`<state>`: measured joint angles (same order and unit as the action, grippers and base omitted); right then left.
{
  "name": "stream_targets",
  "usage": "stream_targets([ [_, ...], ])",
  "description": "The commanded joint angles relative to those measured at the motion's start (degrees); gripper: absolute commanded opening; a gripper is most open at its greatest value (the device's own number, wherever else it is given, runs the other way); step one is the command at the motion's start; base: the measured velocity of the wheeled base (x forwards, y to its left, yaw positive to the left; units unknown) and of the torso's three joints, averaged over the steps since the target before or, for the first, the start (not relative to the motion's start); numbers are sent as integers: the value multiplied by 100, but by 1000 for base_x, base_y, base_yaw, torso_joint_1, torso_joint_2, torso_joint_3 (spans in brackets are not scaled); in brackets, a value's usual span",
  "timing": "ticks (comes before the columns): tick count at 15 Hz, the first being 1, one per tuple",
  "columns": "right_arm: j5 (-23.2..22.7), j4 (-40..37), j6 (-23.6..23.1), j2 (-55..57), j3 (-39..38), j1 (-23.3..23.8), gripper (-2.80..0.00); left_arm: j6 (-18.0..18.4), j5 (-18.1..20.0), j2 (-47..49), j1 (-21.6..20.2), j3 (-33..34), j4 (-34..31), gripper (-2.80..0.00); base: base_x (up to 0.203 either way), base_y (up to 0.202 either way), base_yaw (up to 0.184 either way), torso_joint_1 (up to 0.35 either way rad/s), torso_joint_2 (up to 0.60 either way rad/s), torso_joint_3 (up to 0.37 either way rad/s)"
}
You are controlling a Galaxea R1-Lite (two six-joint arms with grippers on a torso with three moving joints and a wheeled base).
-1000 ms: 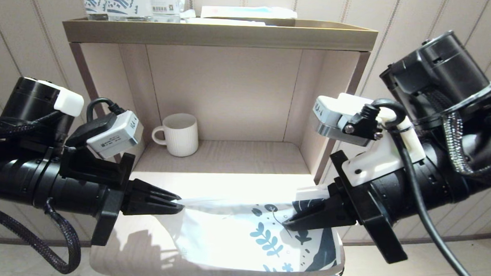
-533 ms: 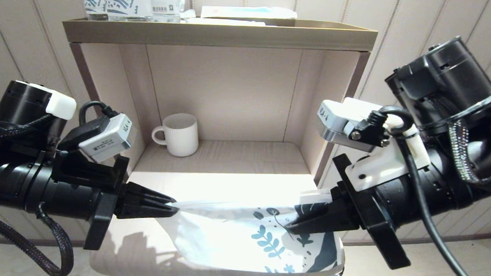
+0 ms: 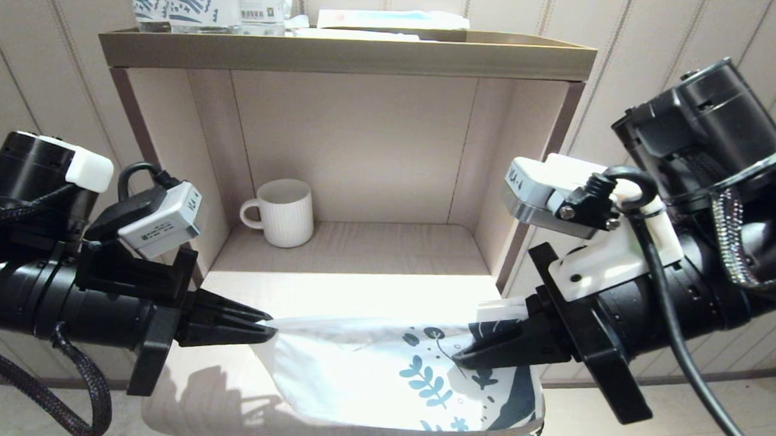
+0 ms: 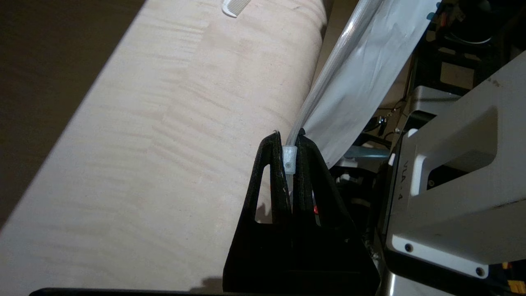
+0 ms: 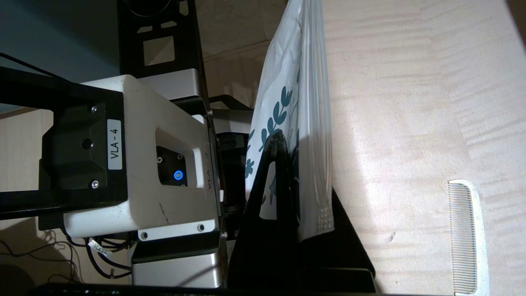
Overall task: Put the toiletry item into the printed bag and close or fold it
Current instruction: Open the storage bag
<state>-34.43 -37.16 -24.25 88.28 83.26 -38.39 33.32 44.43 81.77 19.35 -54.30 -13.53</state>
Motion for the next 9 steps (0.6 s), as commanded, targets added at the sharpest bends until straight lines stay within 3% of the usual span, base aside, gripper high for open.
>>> stream_targets([
  [1, -20, -1, -10, 13, -3, -11, -280, 17, 30, 23, 8, 16, 44, -280, 0, 0, 0, 0, 0, 0],
  [3, -29, 52, -10, 28, -3, -11, -280, 17, 30, 14, 8, 25, 44, -280, 0, 0, 0, 0, 0, 0],
  [4, -29, 56, -10, 31, -3, -15, -280, 21, 34, 10, 8, 33, 48, 0, 0, 0, 0, 0, 0, 0],
  [9, -29, 60, -10, 49, -3, -20, -280, 52, 57, 37, 8, 33, 44, 0, 0, 0, 0, 0, 0, 0],
])
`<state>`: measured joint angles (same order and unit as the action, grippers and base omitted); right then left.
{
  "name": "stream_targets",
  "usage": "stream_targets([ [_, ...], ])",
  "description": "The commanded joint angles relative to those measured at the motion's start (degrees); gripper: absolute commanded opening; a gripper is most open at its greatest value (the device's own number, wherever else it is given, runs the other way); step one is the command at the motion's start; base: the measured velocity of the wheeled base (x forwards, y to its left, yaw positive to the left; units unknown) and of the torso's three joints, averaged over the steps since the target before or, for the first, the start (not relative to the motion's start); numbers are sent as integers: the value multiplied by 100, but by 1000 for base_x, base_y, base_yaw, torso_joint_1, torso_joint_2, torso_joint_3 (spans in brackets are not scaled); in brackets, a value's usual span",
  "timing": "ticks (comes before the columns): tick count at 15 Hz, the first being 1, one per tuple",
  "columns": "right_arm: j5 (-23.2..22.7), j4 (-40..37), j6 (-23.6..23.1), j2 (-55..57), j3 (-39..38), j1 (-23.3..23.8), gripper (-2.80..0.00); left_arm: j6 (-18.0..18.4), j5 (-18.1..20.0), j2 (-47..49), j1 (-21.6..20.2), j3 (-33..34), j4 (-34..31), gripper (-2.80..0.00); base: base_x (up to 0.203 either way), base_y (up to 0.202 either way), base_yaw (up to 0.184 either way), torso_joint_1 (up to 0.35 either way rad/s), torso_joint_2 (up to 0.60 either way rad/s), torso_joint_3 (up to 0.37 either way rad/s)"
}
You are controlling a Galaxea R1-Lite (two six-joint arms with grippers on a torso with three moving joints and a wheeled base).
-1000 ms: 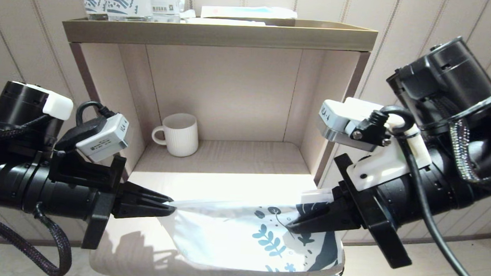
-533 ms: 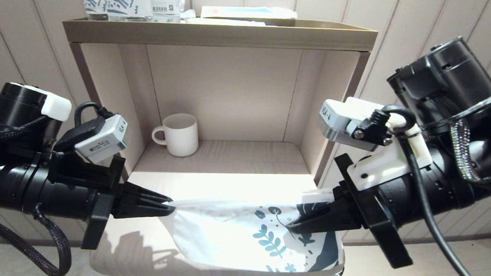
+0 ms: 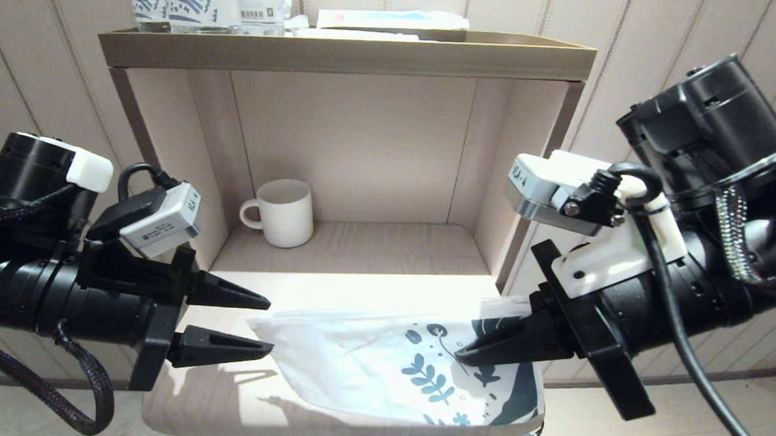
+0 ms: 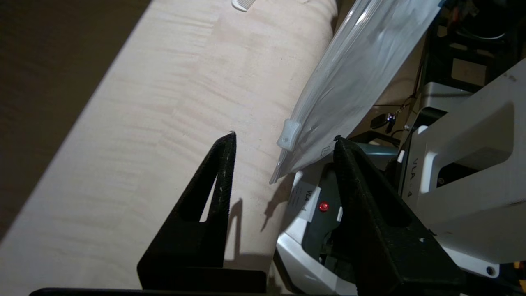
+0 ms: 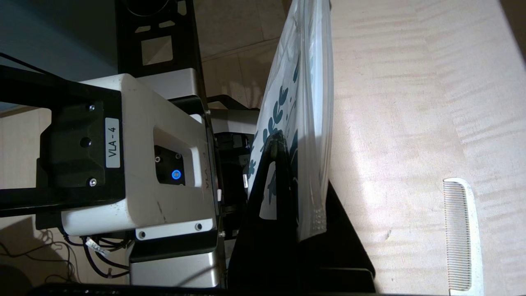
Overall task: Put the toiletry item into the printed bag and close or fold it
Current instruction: Open the storage bag
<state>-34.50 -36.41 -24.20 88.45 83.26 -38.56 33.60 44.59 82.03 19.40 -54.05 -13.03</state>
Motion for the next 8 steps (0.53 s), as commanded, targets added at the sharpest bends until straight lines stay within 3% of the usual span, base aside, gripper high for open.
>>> stream_targets([
  [1, -21, -15, -15, 31, -3, -3, -280, 24, 41, 6, 3, 9, -6, 0, 0, 0, 0, 0, 0, 0],
  [8, -135, 107, 9, -22, -11, -12, -280, -39, 174, 0, -111, 364, 162, 0, 0, 0, 0, 0, 0, 0],
])
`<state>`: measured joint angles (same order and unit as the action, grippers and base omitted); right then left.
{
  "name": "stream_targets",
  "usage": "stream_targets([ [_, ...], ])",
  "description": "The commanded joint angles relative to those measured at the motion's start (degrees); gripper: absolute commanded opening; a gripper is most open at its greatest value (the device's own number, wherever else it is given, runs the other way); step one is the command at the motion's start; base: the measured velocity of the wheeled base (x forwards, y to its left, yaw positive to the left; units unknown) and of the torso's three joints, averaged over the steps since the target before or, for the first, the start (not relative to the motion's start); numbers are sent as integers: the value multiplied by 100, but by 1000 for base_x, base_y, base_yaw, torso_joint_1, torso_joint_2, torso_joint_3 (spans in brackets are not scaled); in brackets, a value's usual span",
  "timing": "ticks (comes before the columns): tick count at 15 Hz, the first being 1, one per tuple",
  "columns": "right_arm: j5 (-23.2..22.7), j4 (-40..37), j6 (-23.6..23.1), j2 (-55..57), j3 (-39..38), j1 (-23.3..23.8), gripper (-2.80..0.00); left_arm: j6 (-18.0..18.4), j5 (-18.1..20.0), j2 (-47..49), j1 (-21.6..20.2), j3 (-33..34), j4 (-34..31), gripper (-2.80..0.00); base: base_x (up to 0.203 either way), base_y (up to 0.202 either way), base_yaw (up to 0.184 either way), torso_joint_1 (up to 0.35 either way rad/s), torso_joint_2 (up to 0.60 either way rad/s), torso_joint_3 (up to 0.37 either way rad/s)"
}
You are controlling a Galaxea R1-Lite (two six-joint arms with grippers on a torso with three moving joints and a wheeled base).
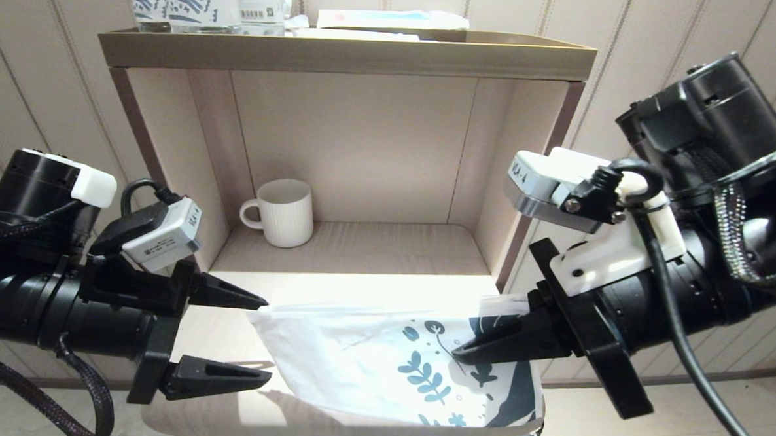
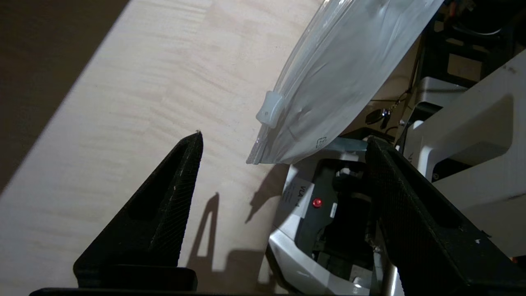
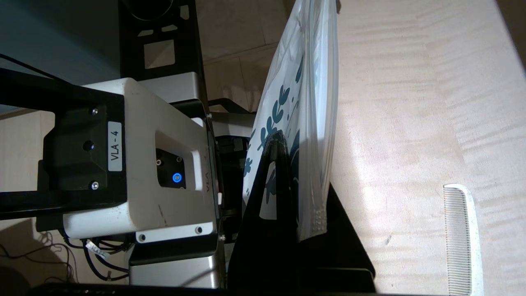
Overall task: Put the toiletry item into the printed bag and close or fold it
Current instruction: Open the storage bag, then hand it to the other hand
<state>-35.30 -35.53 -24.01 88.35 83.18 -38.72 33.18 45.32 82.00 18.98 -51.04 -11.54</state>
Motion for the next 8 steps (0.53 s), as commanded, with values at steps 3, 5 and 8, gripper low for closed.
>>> stream_targets([
  [3, -252, 107, 79, -79, -91, 31, -280, -115, 587, 107, -338, 69, 6, 0, 0, 0, 0, 0, 0, 0],
  [5, -321, 116, 217, -54, -48, 14, -280, -260, 645, 182, -348, -1, 29, 0, 0, 0, 0, 0, 0, 0],
  [8, -353, 453, 320, -5, -147, 5, -280, -310, 704, 259, -297, -154, 38, 0, 0, 0, 0, 0, 0, 0],
])
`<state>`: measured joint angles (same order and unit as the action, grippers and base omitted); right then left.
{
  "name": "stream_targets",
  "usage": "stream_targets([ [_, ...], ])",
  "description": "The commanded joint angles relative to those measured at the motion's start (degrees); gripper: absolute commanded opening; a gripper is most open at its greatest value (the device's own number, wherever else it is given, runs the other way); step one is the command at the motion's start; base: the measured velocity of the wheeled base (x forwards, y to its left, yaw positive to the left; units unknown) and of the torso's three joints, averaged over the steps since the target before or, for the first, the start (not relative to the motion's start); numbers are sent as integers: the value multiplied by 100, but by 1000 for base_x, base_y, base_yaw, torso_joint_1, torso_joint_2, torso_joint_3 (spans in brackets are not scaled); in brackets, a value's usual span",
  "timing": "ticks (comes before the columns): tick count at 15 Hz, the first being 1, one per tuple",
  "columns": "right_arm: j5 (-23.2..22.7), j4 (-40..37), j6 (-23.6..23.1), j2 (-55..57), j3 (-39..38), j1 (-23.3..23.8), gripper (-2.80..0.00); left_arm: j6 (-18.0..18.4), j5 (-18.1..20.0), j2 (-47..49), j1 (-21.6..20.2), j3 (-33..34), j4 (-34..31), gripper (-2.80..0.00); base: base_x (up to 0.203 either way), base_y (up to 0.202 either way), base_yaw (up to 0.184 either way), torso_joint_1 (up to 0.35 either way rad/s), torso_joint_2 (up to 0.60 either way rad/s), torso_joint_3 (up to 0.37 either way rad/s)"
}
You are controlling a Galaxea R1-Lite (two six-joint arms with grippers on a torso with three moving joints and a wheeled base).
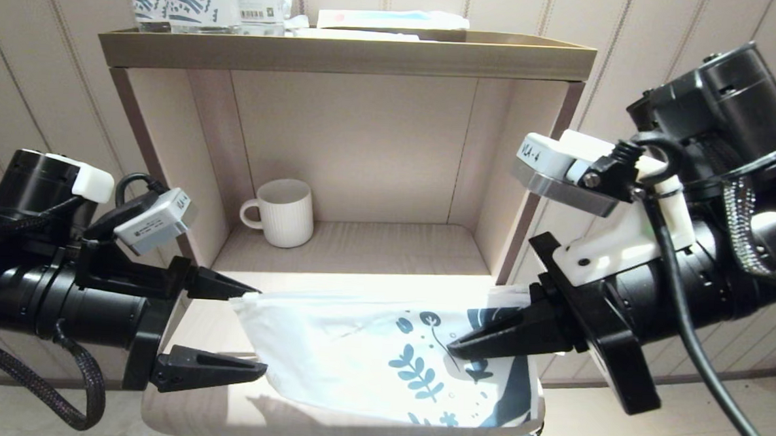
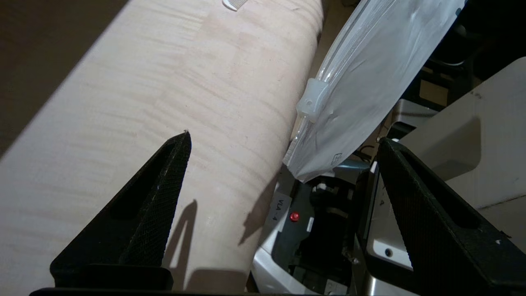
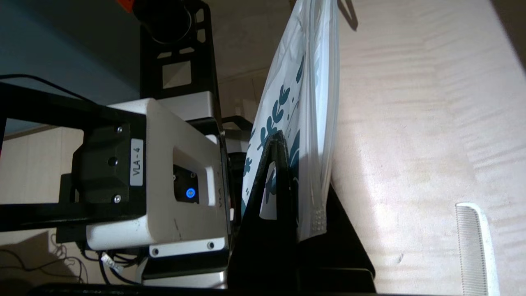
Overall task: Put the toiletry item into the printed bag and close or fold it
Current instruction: Hand it to the other hand
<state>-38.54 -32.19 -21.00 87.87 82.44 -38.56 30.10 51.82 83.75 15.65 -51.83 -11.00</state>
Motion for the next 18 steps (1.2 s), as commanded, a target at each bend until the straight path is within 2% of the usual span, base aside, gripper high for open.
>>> stream_targets([
  [1, -38, 303, 97, 38, -137, -11, -280, -52, 108, 127, 86, -134, -12, 0, 0, 0, 0, 0, 0, 0],
  [8, -233, 512, 211, 64, -255, -3, -280, -153, 267, 341, 368, -340, -8, 0, 0, 0, 0, 0, 0, 0],
  [18, -242, 529, 211, 26, -267, 44, -280, -145, 276, 461, 403, -345, 0, 0, 0, 0, 0, 0, 0, 0],
])
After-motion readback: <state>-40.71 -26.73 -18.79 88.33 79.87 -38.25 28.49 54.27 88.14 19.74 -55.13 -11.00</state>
